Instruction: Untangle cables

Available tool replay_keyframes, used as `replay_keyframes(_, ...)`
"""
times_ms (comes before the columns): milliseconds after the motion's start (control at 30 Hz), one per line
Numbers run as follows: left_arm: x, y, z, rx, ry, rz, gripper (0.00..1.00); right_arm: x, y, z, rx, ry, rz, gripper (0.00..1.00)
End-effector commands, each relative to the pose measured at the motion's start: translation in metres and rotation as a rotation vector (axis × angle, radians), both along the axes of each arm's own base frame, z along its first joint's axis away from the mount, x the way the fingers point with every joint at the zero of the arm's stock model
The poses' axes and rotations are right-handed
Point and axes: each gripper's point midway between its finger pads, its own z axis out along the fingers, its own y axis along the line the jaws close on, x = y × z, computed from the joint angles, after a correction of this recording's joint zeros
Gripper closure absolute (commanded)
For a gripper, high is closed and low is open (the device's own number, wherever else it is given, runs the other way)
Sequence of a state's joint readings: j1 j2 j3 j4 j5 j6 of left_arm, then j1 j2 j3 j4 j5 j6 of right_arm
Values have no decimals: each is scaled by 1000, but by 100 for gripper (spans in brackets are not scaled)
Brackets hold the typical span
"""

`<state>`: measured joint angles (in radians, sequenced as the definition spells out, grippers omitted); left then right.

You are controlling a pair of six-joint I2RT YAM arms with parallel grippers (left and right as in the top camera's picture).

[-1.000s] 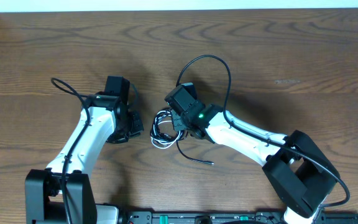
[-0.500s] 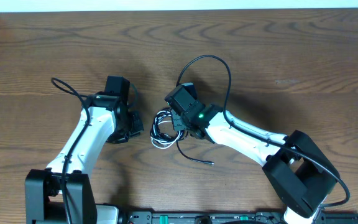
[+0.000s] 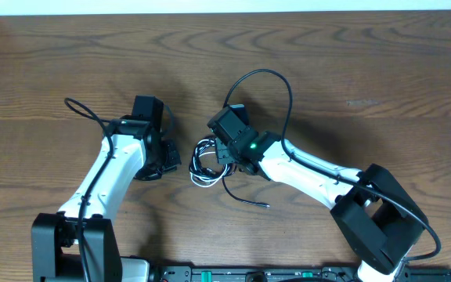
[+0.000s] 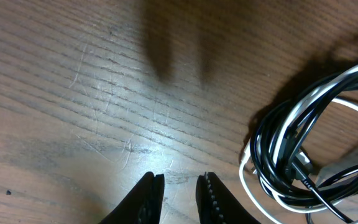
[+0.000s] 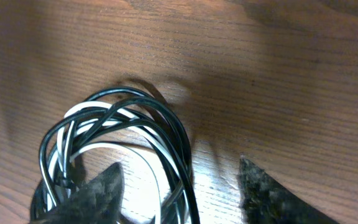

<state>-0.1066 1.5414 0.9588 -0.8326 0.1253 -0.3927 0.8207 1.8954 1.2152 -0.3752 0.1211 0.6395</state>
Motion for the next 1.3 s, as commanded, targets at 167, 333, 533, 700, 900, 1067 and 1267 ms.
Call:
replay_keyframes(167, -3, 0, -4, 4, 17, 4, 75, -3, 0, -4, -9, 5, 1, 26)
replay_keyframes(333, -3, 0, -4, 4, 17, 4, 75, -3, 0, -4, -9, 5, 2, 59)
replay_keyframes(533, -3, 0, -4, 4, 17, 4, 75, -3, 0, -4, -9, 5, 1, 97)
replay_keyframes(700, -3, 0, -4, 4, 17, 4, 75, -3, 0, -4, -9, 5, 1, 31)
replay_keyframes(900, -3, 0, -4, 4, 17, 4, 75, -3, 0, -4, -9, 5, 1, 98)
replay_keyframes(1067, -3, 0, -4, 4, 17, 4, 75, -3, 0, -4, -9, 5, 1, 40)
replay_keyframes(1267, -3, 0, -4, 4, 17, 4, 75, -3, 0, -4, -9, 5, 1, 99)
